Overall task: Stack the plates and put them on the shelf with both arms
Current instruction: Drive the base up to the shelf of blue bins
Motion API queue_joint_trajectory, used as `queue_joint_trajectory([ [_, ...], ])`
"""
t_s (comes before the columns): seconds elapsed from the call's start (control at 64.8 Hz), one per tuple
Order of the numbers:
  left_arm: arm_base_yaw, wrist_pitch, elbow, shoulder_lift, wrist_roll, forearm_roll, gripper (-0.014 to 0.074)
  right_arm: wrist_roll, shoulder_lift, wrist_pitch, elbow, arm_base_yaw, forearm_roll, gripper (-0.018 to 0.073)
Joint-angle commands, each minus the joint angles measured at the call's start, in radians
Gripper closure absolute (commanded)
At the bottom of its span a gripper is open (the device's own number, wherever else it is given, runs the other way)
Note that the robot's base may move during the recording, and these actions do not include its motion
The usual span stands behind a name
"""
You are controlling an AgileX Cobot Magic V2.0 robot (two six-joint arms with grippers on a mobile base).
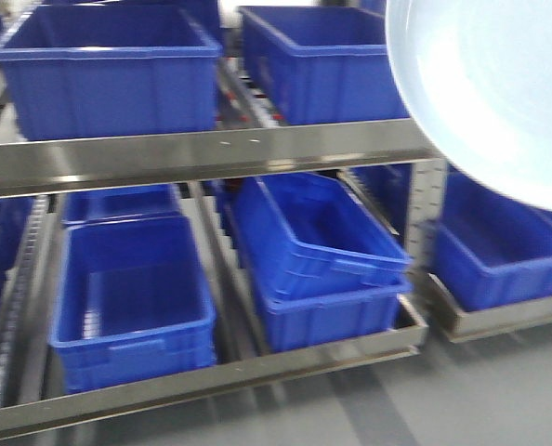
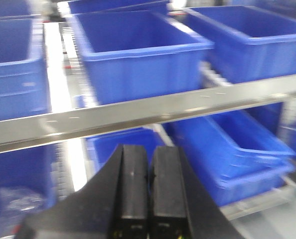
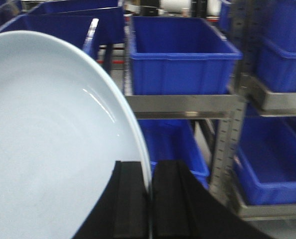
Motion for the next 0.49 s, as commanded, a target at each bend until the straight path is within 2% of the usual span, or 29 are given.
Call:
queue_joint_trajectory([
  [0.0, 0.001, -0.085, -0.03, 0.007, -0.002, 0.001, 0.0514, -0.002, 0.003, -0.096, -0.033, -0.003, -0.005, 0.0503],
  [0.478, -0.001, -0.085, -0.03, 0.007, -0.002, 0.001, 0.0514, -0.002, 0.003, -0.096, -0.033, -0.003, -0.005, 0.0503],
])
